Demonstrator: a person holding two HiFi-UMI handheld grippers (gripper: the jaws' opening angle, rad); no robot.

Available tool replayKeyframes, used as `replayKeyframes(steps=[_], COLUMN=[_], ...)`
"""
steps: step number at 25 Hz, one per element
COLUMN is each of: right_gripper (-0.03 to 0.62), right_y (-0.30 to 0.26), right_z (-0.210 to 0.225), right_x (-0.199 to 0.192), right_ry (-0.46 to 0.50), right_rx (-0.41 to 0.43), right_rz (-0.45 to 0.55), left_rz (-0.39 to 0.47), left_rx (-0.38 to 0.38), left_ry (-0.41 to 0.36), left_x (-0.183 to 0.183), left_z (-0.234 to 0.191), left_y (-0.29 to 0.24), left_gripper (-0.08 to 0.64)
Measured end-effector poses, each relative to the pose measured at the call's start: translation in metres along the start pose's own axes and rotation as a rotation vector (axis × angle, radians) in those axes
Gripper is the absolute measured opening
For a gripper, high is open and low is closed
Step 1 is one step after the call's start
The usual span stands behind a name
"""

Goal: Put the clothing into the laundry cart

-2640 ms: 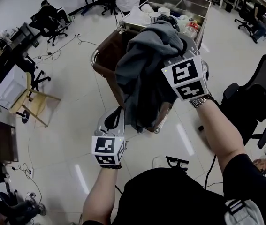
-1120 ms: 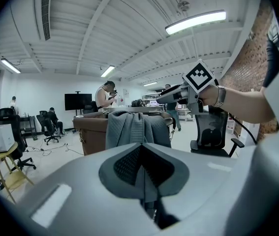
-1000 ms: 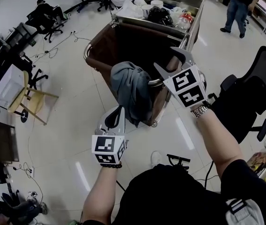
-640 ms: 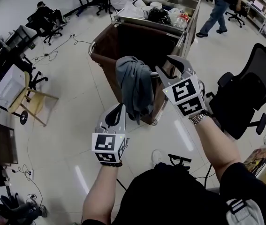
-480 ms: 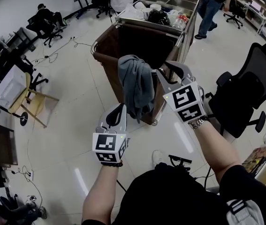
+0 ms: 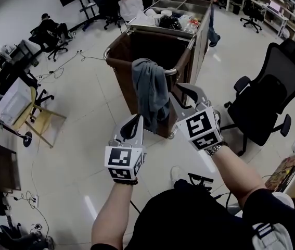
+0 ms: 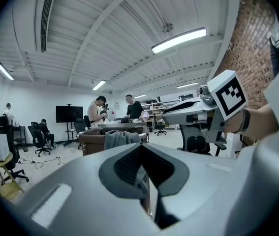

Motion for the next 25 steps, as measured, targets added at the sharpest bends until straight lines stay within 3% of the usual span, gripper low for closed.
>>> replayKeyframes(steps=[16, 25], right_gripper=[0.041, 0.003], right_y=[0.066, 0.08], right_z=[-0.061, -0.067], right_x=[-0.005, -0.011], right_ry=[-0.022, -0.015], right_rx=[0.005, 0.01], right_rz=[0.004, 0.02], left_rz=[0.035, 0.043], left_rx=[-0.056, -0.061], left_ry=[-0.005, -0.003], left_x=[0.005, 0.009], left_z=[0.042, 0.056], left_y=[0.051, 0.048], left_gripper=[0.003, 0.003])
Point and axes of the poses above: the fingertips, and each gripper's own axes: y backward along the fingers, z to its right, x out of its top, the point moved 3 cm from there along y, backward along the fingers, and after that the axes turned 11 degrees about -z, right-handed, at the moved point
